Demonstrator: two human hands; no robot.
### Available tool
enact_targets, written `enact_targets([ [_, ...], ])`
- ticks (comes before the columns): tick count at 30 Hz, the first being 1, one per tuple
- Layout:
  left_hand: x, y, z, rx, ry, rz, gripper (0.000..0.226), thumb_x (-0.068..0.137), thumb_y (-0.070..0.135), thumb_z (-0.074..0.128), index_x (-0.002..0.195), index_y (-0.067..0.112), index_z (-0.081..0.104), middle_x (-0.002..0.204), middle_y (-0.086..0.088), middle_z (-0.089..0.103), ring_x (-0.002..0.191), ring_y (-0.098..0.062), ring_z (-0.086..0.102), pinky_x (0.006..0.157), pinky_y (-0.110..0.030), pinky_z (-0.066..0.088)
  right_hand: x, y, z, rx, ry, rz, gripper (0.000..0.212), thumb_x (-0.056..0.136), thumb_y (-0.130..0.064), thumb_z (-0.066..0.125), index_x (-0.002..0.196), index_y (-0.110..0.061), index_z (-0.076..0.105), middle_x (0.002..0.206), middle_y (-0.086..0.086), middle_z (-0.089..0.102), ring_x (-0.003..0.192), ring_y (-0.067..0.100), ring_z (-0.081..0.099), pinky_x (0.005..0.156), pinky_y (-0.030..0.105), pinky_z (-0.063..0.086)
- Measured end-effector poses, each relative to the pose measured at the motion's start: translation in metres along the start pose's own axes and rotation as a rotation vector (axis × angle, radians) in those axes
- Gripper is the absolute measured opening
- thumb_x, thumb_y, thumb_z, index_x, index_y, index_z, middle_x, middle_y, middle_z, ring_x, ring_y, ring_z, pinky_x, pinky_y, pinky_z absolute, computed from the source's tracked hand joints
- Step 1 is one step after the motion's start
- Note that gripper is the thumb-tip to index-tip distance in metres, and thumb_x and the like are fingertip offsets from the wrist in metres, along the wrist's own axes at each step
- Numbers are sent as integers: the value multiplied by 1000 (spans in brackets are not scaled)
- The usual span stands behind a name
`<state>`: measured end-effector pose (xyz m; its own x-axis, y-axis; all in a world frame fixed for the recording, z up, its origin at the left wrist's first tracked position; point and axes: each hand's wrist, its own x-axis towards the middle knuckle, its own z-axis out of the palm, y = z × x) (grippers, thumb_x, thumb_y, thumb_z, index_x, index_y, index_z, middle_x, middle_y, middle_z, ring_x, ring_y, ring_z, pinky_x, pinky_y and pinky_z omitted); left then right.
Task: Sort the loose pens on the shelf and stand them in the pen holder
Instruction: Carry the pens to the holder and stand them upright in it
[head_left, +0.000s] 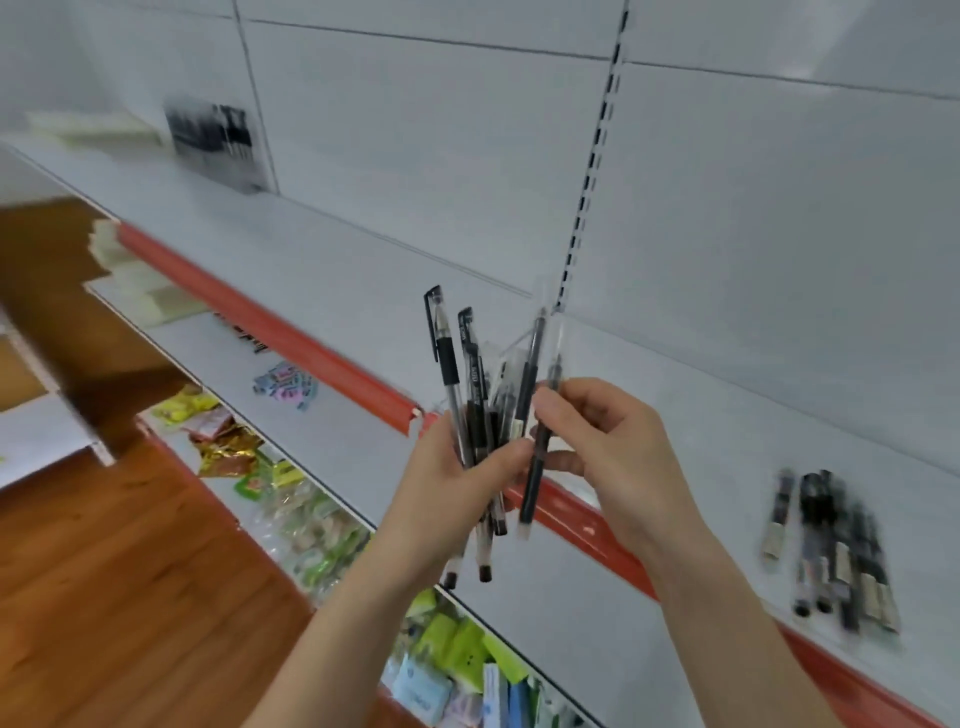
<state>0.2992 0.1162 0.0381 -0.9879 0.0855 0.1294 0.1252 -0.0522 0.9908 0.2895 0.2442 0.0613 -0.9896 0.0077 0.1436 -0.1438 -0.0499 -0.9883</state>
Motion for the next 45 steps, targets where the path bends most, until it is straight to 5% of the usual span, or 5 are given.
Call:
enact_targets([
  [7,13,0,-152,-172,240,-129,10,88,11,57,96,8,53,61,-2,65,66,-22,71,64,-35,58,59,14,155,172,-38,-70,11,86,-7,58,89,-17,62,74,-2,67,69,9,68,61,22,55],
  [14,19,8,-289,-18,416,-103,19,87,8,59,105,4,53,83,-15,63,52,-5,64,46,-17,48,101,35,295,110,-213,-116,12,83,-12,63,84,-23,59,68,-6,70,68,8,67,62,24,56],
  [21,47,-12,-386,-65,627,-133,12,88,10,58,99,13,55,84,-9,67,71,-13,71,52,-16,52,172,47,387,26,-335,-92,6,86,-13,62,83,-18,61,65,-3,70,57,11,68,57,21,55],
  [30,127,-23,-498,-74,768,-110,19,86,10,59,105,10,58,85,-10,70,71,-16,72,53,-19,53,339,65,497,-62,-406,-40,13,89,-5,54,102,-7,50,81,10,67,55,12,68,53,20,55],
  [45,313,-12,-656,-91,742,-59,15,86,10,59,100,9,58,77,-8,68,62,-9,69,52,-17,54,578,93,591,-221,-120,-157,15,88,-21,62,83,-18,48,90,2,63,68,17,68,68,30,56],
])
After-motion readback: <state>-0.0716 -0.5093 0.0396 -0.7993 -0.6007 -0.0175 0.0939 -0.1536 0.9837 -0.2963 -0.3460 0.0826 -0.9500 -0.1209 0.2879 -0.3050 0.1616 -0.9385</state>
